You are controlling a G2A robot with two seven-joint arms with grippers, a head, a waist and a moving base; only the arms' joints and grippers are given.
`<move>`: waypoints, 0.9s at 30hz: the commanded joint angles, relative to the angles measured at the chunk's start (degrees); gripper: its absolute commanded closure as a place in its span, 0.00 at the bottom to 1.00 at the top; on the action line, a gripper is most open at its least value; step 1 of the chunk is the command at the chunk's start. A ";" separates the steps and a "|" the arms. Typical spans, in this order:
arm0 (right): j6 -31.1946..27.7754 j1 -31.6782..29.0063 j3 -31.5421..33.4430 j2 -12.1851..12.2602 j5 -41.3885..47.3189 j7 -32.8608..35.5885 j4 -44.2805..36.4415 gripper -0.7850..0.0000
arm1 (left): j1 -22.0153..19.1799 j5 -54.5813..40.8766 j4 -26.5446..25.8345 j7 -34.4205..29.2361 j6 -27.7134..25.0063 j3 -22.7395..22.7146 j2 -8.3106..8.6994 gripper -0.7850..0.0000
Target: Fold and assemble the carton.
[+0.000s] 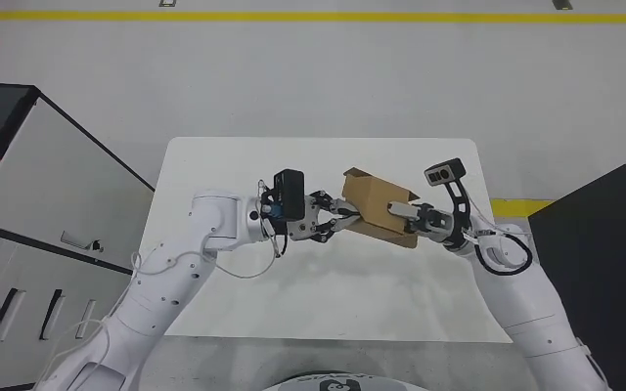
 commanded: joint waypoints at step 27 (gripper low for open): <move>13.50 -0.08 -1.54 -0.49 8.02 0.95 1.68 1.00 | 1.52 2.22 -1.02 -0.05 -0.14 -3.27 0.81 1.00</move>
